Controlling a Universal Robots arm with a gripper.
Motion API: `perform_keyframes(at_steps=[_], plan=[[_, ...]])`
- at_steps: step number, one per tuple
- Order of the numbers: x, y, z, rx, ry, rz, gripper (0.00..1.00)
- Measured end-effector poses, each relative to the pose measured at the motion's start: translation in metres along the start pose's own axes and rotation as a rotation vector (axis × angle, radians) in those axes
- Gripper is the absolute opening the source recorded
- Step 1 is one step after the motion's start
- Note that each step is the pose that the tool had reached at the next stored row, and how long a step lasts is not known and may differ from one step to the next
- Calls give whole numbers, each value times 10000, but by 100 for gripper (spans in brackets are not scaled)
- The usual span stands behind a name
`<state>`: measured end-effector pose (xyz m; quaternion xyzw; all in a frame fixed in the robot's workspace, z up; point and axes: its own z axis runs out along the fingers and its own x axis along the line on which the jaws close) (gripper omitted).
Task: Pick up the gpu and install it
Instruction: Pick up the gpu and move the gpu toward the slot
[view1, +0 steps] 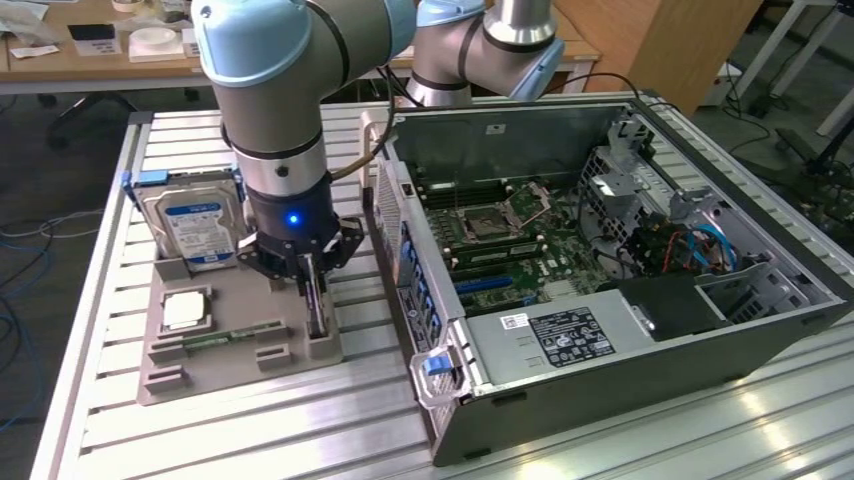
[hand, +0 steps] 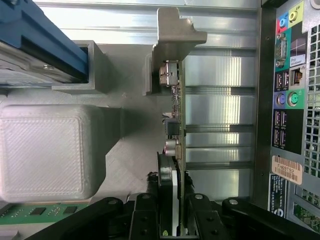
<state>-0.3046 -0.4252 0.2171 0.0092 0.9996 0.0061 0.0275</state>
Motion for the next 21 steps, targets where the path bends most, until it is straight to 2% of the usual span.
perform_keyframes(at_steps=[9,11,21], plan=[[0,0,0,-1,-2,0,28],[-1,-1,-29,0,0,-4,28],[-25,5,-455,-1,-1,-4,28]])
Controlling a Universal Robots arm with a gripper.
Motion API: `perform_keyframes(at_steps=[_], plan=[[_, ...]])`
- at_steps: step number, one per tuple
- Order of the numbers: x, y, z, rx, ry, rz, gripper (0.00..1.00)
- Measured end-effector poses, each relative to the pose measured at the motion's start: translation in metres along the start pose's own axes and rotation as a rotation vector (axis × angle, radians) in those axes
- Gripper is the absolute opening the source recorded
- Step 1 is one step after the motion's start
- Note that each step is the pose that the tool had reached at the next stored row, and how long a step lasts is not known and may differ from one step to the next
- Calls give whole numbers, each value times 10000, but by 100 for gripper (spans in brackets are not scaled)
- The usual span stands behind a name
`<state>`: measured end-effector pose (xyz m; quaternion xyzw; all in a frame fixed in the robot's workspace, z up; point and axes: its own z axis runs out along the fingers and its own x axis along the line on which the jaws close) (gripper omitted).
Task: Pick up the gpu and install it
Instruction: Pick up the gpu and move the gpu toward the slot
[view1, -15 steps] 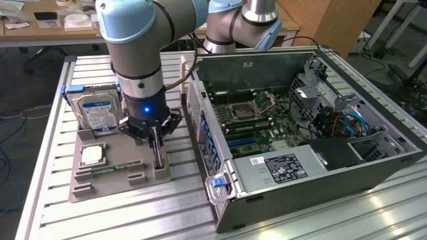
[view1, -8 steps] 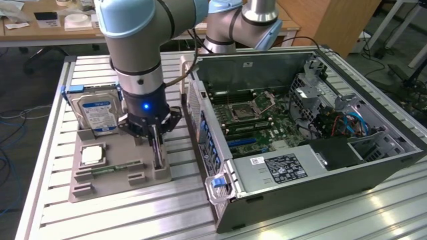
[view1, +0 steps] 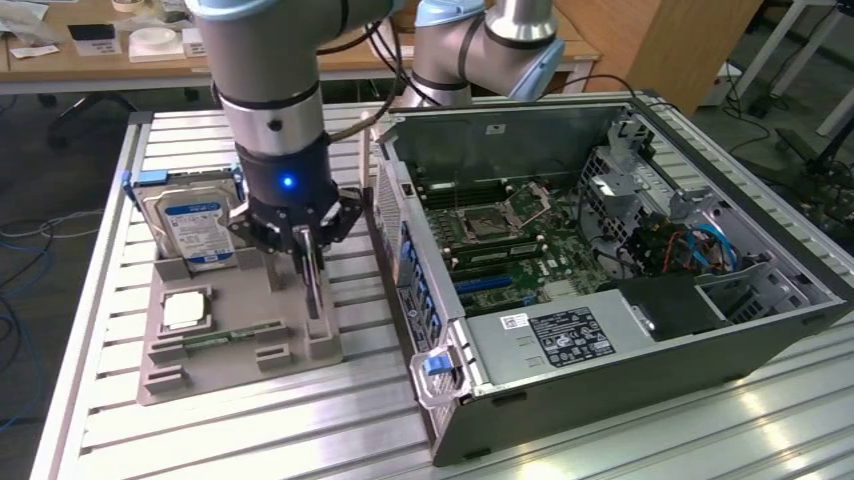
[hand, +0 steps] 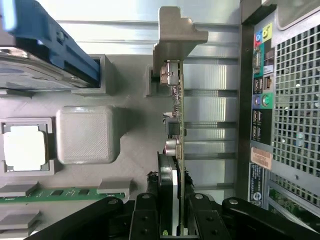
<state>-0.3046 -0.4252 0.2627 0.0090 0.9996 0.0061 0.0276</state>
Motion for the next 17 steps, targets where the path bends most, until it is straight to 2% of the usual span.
perform_keyframes(at_steps=[17], plan=[[-43,10,-771,0,0,0,28]])
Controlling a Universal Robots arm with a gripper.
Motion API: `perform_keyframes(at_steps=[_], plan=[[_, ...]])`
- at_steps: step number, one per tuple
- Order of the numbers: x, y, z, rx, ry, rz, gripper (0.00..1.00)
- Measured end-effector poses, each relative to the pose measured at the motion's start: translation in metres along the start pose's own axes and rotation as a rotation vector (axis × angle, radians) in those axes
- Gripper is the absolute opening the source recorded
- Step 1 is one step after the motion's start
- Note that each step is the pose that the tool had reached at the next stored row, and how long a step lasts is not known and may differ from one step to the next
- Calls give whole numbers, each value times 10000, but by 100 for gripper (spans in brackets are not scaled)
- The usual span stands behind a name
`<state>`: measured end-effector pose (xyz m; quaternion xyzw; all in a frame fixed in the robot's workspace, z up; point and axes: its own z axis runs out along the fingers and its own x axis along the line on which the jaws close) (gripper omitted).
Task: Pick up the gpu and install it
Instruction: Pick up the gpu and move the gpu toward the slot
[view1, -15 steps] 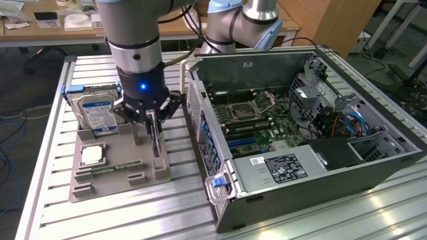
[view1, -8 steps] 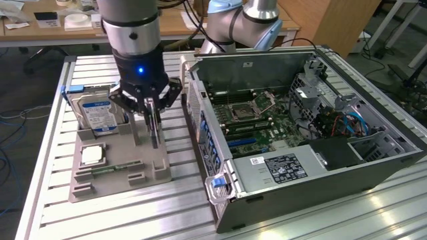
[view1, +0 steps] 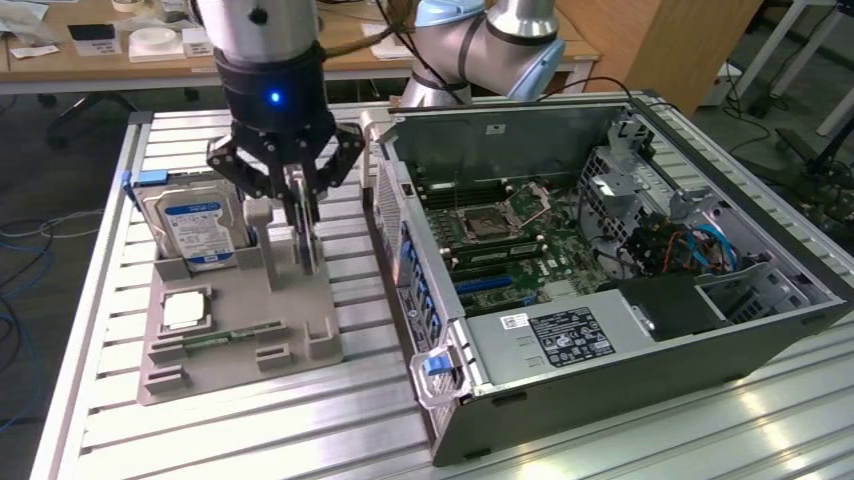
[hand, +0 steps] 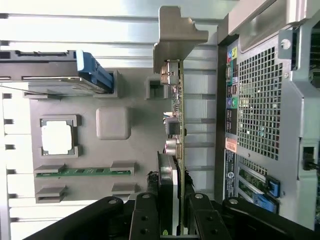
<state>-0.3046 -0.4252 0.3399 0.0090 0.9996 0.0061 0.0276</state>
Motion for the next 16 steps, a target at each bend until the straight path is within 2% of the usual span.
perform_keyframes(at_steps=[16], plan=[[-40,9,-725,0,0,0,28]])
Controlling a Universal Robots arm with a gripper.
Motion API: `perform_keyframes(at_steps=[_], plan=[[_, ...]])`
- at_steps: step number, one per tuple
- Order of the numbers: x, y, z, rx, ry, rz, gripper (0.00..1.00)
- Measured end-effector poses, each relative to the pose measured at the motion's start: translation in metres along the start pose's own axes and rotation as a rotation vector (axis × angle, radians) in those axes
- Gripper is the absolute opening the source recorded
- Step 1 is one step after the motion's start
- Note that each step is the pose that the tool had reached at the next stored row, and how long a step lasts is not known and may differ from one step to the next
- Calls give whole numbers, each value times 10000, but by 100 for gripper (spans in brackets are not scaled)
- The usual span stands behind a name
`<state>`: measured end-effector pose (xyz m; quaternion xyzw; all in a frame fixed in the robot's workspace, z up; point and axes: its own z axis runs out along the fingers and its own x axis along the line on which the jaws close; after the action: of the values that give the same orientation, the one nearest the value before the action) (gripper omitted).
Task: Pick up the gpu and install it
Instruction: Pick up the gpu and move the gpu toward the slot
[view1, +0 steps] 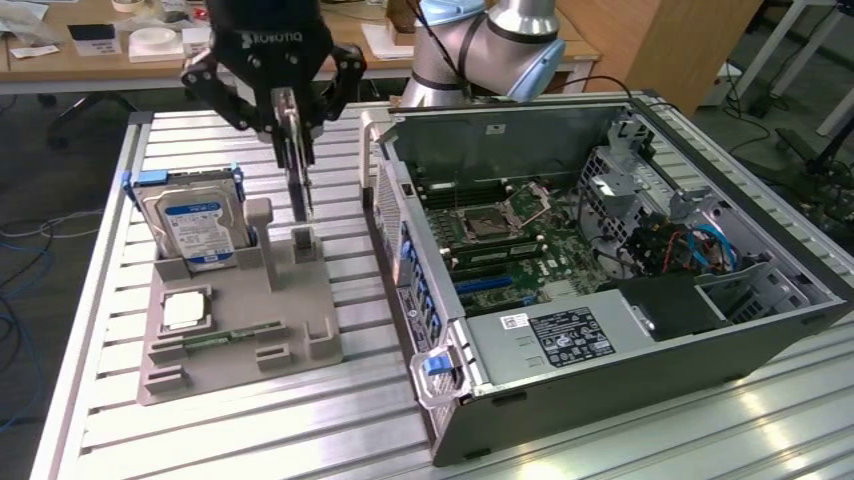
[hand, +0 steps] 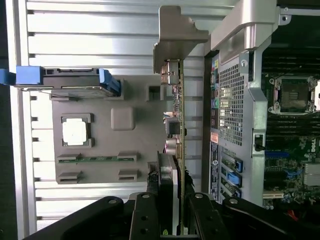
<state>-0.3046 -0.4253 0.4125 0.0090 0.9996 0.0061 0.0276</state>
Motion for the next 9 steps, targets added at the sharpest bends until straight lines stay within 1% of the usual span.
perform_keyframes(at_steps=[4,6,7,9], plan=[[-10,2,-182,0,0,0,28],[-20,5,-363,0,0,0,28],[-22,5,-382,0,4,-1,28],[-21,5,-381,-1,3,-1,28]])
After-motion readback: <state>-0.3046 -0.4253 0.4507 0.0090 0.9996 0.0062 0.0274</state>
